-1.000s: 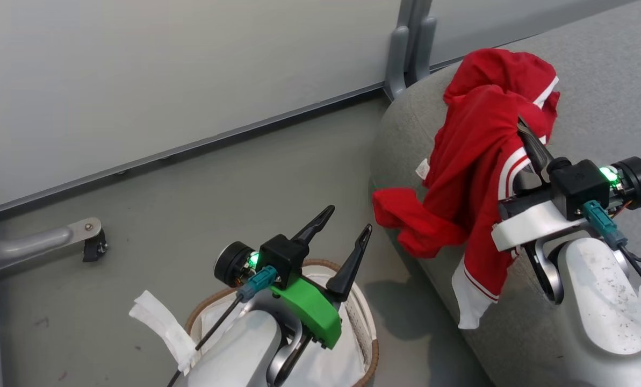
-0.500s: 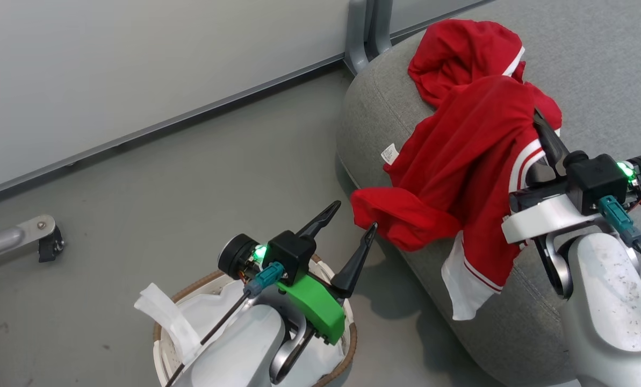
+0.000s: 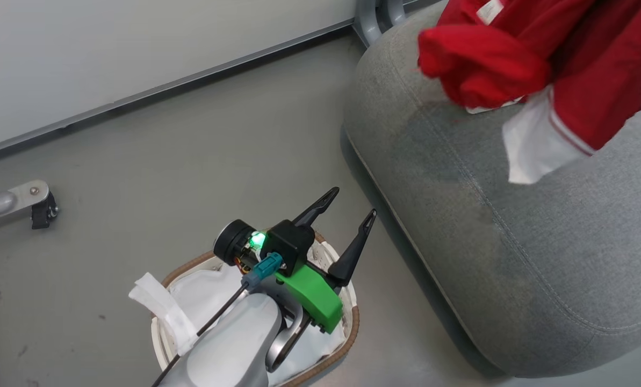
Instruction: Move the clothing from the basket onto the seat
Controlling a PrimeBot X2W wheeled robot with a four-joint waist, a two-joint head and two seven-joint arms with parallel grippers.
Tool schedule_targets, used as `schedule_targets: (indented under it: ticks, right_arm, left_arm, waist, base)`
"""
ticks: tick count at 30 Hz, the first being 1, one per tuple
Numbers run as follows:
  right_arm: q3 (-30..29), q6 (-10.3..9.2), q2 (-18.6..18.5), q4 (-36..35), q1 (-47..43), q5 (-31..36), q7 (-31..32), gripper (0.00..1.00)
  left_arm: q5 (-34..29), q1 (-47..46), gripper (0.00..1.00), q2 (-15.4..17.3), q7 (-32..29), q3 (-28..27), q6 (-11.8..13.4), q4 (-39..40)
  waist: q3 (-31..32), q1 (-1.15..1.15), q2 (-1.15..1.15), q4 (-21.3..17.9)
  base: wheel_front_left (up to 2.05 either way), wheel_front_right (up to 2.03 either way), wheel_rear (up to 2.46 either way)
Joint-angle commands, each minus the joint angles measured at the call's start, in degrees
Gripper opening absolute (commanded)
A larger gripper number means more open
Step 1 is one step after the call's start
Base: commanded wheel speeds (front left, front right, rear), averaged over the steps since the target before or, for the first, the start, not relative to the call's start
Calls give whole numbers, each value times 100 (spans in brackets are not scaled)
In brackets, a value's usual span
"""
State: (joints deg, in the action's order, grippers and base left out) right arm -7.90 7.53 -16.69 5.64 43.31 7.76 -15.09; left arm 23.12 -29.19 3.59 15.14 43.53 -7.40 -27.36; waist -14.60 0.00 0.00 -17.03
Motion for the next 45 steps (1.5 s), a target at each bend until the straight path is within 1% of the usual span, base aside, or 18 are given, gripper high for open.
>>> schedule_targets:
  ticks: [1, 5, 7, 12, 15, 18, 20, 22, 26, 28, 33, 39, 42, 43, 44, 45]
  right_arm:
    - [-99, -8, -185, 31, 232, 59, -12, 0]
    - [-331, -8, -681, 311, 889, -49, 183, 0]
    - [-413, -8, -1027, 565, 1261, -104, 362, 0]
    - [-458, -8, -1621, 1216, 1889, -250, 554, 0]
    - [-474, -8, -1840, 1743, 2123, -304, 484, 0]
    - [-516, -8, -1922, 2183, 2297, -262, 341, 0]
    - [-586, -8, -1877, 2455, 2409, -210, 214, 0]
    - [-661, -8, -1738, 2703, 2474, -129, 108, 0]
    - [-763, -8, -1346, 3058, 2535, 8, -9, 0]
    - [-809, -8, -1142, 3065, 2468, 43, -10, 0]
    - [-920, -8, -616, 3102, 1986, 114, -14, 0]
    - [-1050, -8, -304, 3184, 1418, 271, -16, 0]
    - [-1118, -8, -221, 3119, 1224, 348, -16, 0]
    - [-1142, -8, -179, 3092, 1165, 366, -16, 6]
    - [-1156, -8, -139, 3062, 1110, 385, -16, 19]
    - [-1179, -8, -93, 3028, 1045, 405, -15, 50]
  left_arm:
    - [-58, -88, 100, 58, 1, 6, -15, 26]
    - [-97, -147, 100, 69, 0, 1, -15, 71]
    - [-131, -213, 100, 71, 1, 19, -15, 103]
    - [-211, -402, 100, 93, 1, 17, -15, 191]
    - [-289, -560, 100, 132, 1, -17, -15, 210]
    - [-371, -721, 100, 176, 0, -24, -15, 227]
    - [-430, -847, 100, 211, 1, -13, -15, 234]
    - [-483, -955, 100, 245, 0, 3, -15, 246]
    - [-563, -1131, 100, 295, 0, -57, -15, 249]
    - [-609, -1180, 100, 310, 1, -81, -15, 267]
    - [-701, -1214, 100, 361, 1, -153, -7, 328]
    - [-759, -1151, 100, 383, 1, -188, -3, 312]
    - [-766, -1105, 100, 398, 1, -204, -4, 297]
    - [-763, -1083, 100, 403, 1, -207, -4, 289]
    - [-759, -1064, 100, 409, 1, -206, -4, 284]
    - [-753, -1042, 100, 411, 1, -204, -5, 280]
  waist:
    - [-70, 0, 0, 60]
    - [-188, 0, 0, 114]
    - [-309, 0, 0, 159]
    - [-708, 0, 0, 254]
    - [-1058, 0, 0, 291]
    - [-1419, 0, 0, 324]
    - [-1667, 0, 0, 350]
    - [-1871, 0, 0, 379]
    - [-2189, 0, 0, 411]
    - [-2308, 0, 0, 421]
    - [-2506, 0, 0, 418]
    - [-2569, 0, 0, 379]
    - [-2563, 0, 0, 342]
    - [-2556, 0, 0, 324]
    - [-2547, 0, 0, 306]
    - [-2530, 0, 0, 287]
  base:
    - [0, 0, 0]
    - [0, 0, 0]
    - [0, 0, 0]
    - [0, 0, 0]
    - [0, 0, 0]
    - [0, 0, 0]
    - [0, 0, 0]
    - [0, 0, 0]
    - [0, 0, 0]
    - [0, 0, 0]
    - [0, 0, 0]
    - [0, 0, 0]
    - [0, 0, 0]
    - [0, 0, 0]
    - [0, 0, 0]
    - [0, 0, 0]
